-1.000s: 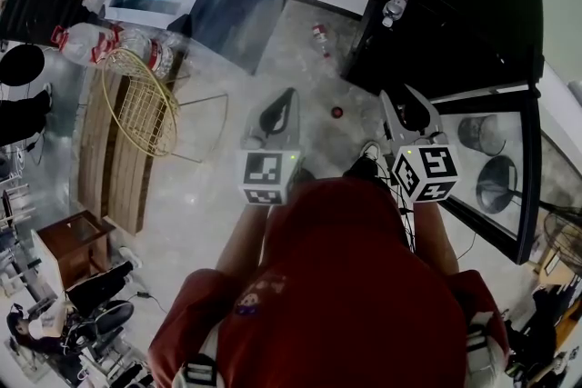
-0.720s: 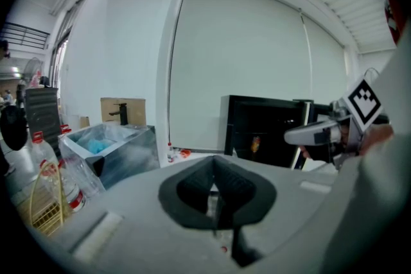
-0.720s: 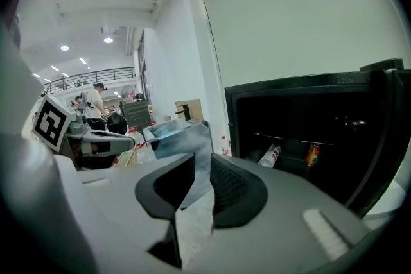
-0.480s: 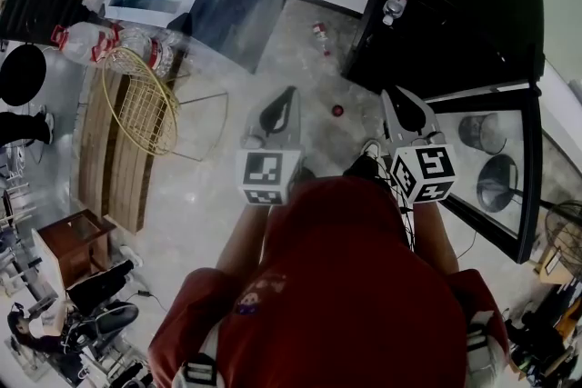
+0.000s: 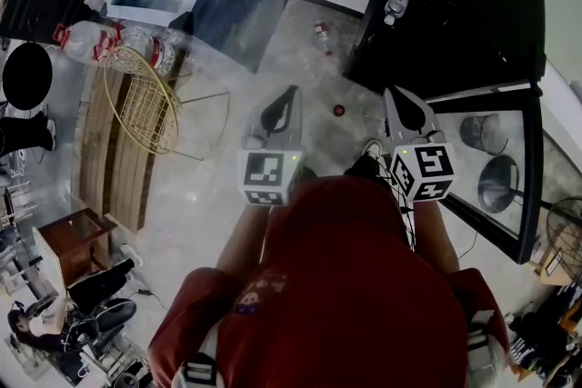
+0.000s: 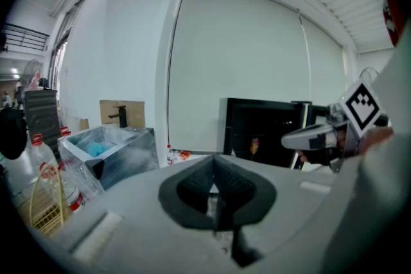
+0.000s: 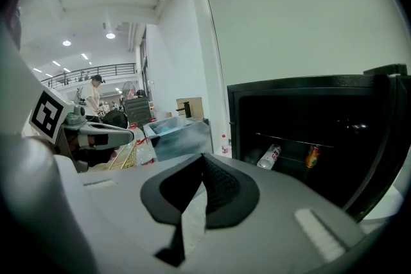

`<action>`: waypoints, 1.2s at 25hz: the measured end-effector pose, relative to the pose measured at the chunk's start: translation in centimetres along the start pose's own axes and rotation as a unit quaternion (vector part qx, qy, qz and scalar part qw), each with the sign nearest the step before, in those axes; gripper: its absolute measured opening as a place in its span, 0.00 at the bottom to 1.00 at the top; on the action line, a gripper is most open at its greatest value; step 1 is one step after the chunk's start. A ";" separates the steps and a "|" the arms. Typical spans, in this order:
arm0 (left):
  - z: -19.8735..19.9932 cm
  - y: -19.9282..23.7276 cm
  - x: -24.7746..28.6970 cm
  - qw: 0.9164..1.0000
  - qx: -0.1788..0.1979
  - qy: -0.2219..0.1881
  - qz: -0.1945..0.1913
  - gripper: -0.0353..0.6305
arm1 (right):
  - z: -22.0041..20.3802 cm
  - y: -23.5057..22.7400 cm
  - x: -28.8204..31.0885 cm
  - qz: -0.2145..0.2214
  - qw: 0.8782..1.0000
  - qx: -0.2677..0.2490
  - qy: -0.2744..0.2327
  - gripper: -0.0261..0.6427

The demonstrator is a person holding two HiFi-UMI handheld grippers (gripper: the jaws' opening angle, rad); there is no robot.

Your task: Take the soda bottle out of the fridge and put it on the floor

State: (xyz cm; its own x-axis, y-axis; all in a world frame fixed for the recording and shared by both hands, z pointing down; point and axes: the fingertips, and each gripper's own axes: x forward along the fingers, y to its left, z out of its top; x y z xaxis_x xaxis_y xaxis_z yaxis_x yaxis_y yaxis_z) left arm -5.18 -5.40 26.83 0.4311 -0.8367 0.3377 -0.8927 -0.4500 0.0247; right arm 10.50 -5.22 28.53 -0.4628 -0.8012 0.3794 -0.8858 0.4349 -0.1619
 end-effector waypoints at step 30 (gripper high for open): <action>0.1 -0.3 0.2 1.000 -0.004 0.004 -0.005 0.05 | -0.2 -0.2 0.2 -0.006 1.000 -0.007 -0.002 0.04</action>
State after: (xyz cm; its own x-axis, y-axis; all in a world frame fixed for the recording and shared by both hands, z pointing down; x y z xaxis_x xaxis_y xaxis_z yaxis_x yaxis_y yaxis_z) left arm -4.85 -5.42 26.81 0.4383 -0.8301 0.3448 -0.8897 -0.4551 0.0354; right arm 10.61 -5.42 28.83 -0.4515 -0.8080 0.3786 -0.8911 0.4304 -0.1442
